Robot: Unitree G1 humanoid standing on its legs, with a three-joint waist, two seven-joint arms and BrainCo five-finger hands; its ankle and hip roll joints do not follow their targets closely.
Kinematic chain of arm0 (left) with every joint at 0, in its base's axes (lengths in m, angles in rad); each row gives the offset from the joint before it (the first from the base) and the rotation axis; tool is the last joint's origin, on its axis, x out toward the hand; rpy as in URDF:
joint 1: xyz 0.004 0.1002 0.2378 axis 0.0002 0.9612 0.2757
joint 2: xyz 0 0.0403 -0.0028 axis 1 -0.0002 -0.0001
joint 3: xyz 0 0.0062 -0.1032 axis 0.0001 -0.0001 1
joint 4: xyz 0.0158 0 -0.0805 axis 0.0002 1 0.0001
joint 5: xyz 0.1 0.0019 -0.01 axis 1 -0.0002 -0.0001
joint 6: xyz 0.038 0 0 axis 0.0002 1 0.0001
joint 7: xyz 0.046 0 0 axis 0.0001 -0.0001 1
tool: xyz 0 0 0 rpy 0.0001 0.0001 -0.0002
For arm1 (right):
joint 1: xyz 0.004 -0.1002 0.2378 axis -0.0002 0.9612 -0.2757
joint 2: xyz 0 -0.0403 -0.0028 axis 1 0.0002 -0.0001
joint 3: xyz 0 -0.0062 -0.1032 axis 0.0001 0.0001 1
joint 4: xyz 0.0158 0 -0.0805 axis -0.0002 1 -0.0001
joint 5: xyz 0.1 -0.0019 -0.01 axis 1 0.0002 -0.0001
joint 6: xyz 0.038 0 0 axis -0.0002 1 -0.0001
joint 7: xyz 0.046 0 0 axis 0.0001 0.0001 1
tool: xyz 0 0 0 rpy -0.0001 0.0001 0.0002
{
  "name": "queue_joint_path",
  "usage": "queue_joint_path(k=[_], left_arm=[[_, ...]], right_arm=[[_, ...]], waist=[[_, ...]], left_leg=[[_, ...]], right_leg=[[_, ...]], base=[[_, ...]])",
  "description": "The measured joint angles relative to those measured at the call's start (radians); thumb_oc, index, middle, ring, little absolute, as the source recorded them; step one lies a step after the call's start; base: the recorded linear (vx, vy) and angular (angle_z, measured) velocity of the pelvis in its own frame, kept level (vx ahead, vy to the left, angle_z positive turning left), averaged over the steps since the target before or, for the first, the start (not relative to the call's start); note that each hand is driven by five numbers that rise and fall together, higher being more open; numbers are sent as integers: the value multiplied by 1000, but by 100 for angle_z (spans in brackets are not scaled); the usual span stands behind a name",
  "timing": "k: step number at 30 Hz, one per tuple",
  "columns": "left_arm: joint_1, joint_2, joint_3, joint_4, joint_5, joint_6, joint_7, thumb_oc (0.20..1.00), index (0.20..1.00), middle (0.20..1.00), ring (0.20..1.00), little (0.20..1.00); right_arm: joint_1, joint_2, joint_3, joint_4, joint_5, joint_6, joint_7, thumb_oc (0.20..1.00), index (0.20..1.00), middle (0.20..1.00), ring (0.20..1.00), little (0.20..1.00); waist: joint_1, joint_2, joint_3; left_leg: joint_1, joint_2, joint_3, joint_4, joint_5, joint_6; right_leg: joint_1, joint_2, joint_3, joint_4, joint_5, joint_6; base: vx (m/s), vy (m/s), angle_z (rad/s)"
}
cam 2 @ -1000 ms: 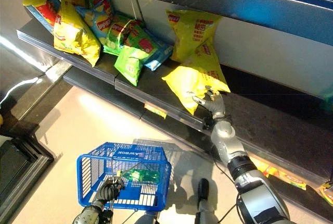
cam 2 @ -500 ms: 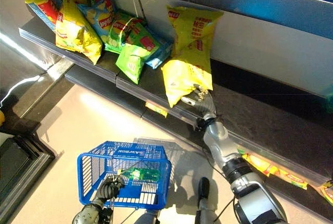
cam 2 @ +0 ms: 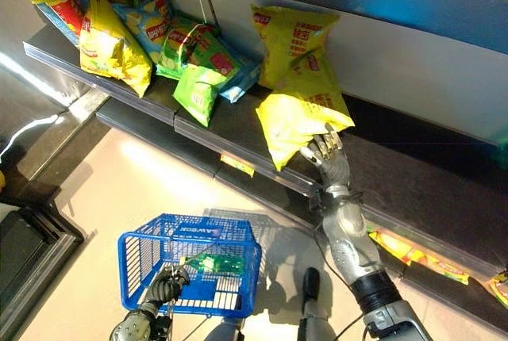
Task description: Pick up the snacks into the basket
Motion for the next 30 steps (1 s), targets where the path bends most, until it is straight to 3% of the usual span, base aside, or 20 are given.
queue_joint_path(k=[11, 30], left_arm=[[4, -12, 4, 0, 1, 0, 1, 200, 200, 200, 200, 200], [4, -17, 5, 0, 2, -1, 2, 200, 200, 200, 200, 200]], right_arm=[[123, 93, -36, -1, 87, -20, 42, 1000, 1000, 1000, 1000, 1000], [177, 104, -72, -45, 107, -45, 63, 1000, 1000, 1000, 1000, 1000]], waist=[[-23, -1, 1], [-26, -10, 6]], left_leg=[[7, 2, 19, -7, 0, 1], [17, 6, 27, -17, 0, 1]], right_leg=[[-4, 4, 18, -1, 2, 2], [-2, 9, 25, -1, 2, 3]], base=[[-3, 5, -4], [1, 0, -1]])
